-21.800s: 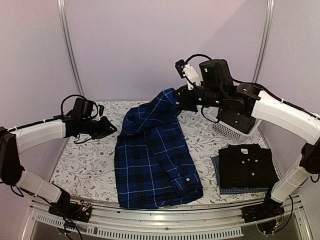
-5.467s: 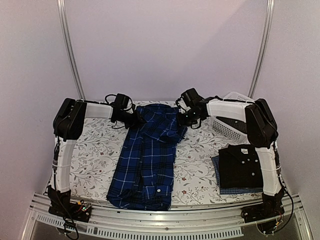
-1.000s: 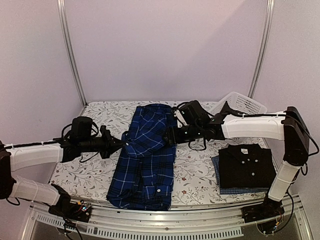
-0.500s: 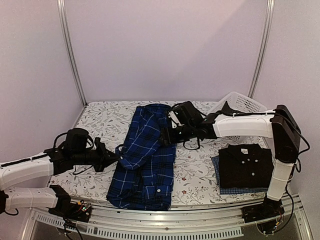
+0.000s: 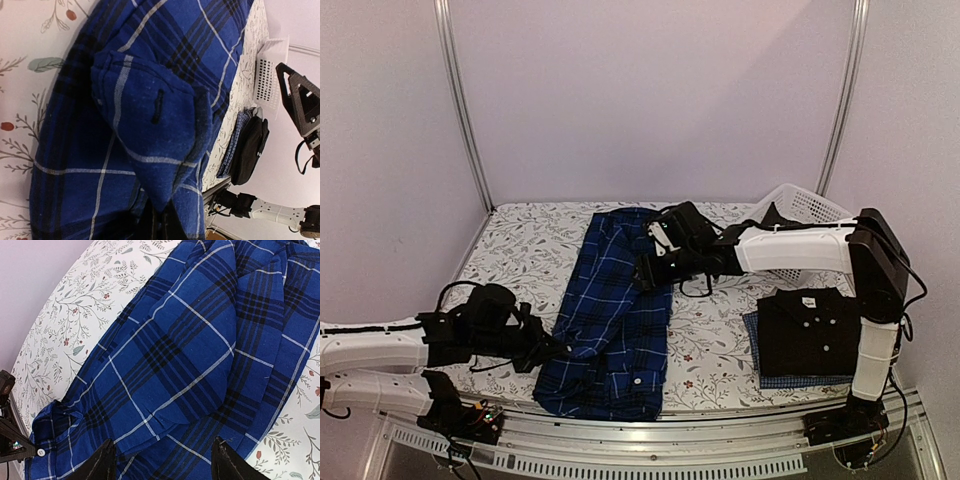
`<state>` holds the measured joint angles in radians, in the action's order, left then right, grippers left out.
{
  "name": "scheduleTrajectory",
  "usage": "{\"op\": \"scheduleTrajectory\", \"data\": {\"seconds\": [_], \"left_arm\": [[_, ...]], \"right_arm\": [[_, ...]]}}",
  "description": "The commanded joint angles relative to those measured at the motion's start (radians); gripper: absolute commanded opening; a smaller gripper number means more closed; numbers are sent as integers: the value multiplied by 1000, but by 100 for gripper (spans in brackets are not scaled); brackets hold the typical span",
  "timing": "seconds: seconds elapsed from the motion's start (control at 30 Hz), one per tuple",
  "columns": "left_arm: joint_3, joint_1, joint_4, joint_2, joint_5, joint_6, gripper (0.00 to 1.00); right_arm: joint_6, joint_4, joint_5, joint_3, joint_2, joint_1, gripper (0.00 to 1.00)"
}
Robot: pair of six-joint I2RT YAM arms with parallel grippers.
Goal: Fold and stack the long sleeve shirts
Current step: Fold the sleeve of the rectangle-folded shirt.
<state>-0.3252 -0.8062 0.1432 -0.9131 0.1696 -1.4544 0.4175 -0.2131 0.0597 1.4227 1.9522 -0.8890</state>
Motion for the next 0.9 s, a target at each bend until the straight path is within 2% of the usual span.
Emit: {"op": "scheduleTrajectory", "data": {"seconds": [0.0,0.17,0.27,0.33,0.47,0.53,0.67,0.8,0.87], "left_arm": [[11,-58,-5,-24,-39,-30,0],[11,-94,-7,-44,-46,-32,0],[5,-112,-7,-55,-44,-19,5],[-5,-127,20,-60,-39,-7,13],[-77,-165,180,-34,-70,55,39],[-130,-168,283,-2,-107,98,45],[-220,-167,405,58,-221,153,46],[-276,-158,477,52,-317,205,42],[-275,-133,496,24,-325,219,37]], "right_arm": [[-18,-4,6,35,23,5,63],[-22,-2,2,36,24,5,63],[-27,-2,-1,36,26,5,63],[-30,-2,1,35,24,5,63],[-41,-11,3,38,13,4,63],[-50,-16,0,40,7,4,63],[-60,-31,-9,48,2,5,63],[-55,-36,-12,41,-4,4,63],[-50,-38,-11,36,-7,5,63]]}}
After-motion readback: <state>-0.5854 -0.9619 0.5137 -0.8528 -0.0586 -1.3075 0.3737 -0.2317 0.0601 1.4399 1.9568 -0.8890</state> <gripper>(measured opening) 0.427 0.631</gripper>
